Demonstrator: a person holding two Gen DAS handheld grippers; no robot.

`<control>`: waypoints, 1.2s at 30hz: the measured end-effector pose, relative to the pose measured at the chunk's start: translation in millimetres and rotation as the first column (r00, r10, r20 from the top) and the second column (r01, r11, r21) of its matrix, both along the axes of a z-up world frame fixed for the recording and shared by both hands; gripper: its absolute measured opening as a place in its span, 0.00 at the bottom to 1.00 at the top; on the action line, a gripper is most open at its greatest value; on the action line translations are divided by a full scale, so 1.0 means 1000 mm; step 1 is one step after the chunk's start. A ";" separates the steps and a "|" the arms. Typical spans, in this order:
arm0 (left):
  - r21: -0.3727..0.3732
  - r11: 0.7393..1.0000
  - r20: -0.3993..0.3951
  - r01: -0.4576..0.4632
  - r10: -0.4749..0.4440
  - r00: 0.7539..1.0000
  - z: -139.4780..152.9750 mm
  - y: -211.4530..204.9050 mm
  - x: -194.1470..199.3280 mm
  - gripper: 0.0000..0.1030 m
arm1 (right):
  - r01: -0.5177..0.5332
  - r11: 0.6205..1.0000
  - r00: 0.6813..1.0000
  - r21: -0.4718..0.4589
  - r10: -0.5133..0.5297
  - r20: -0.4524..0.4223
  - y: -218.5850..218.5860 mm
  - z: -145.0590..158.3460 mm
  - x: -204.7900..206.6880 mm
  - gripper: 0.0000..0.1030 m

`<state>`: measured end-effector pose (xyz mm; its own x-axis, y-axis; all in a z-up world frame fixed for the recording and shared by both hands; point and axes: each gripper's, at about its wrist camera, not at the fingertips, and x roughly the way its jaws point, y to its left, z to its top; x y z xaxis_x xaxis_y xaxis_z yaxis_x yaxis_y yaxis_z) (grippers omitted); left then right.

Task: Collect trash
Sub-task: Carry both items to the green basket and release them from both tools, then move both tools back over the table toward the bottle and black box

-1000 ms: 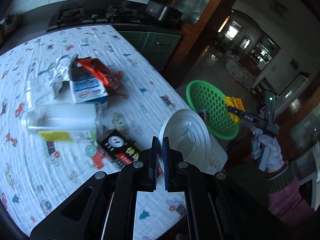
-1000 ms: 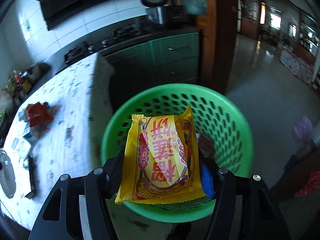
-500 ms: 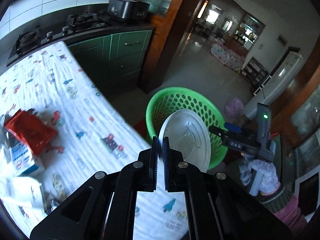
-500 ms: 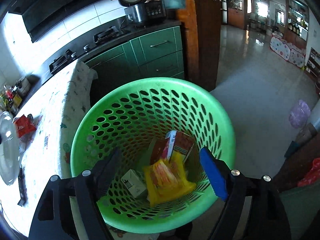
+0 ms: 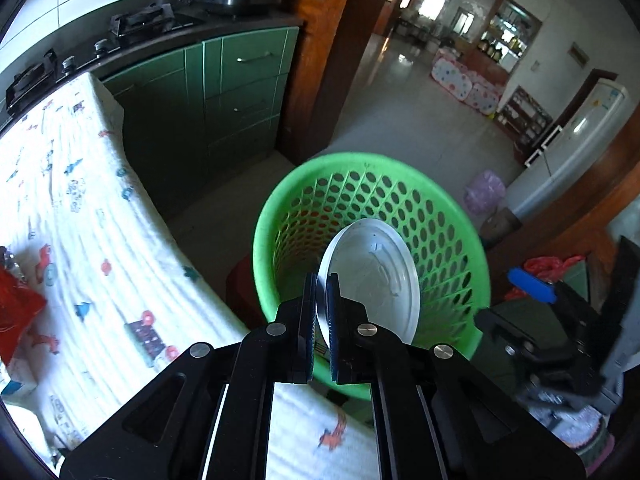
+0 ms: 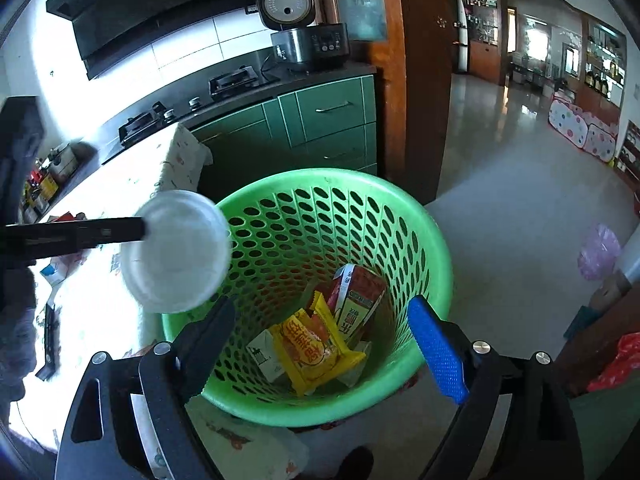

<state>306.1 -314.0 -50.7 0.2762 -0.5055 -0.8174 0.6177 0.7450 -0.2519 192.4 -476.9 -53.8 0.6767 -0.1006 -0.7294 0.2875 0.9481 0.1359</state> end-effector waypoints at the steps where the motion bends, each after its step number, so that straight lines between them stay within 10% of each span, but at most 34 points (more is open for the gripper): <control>1: 0.002 1.000 -0.006 0.003 -0.003 1.000 -0.003 -0.003 0.000 0.06 | 0.000 1.000 1.000 0.001 0.000 0.003 0.001 0.000 -0.002 0.83; 17: -0.030 0.999 0.022 -0.018 0.018 1.000 0.010 0.026 -0.017 0.31 | -0.009 1.000 0.999 0.022 0.008 0.032 0.020 0.011 -0.015 0.83; 36: -0.038 0.950 0.126 -0.311 0.314 0.941 0.043 0.231 -0.066 0.46 | -0.288 0.957 0.956 0.030 0.286 0.066 0.147 0.034 -0.004 0.88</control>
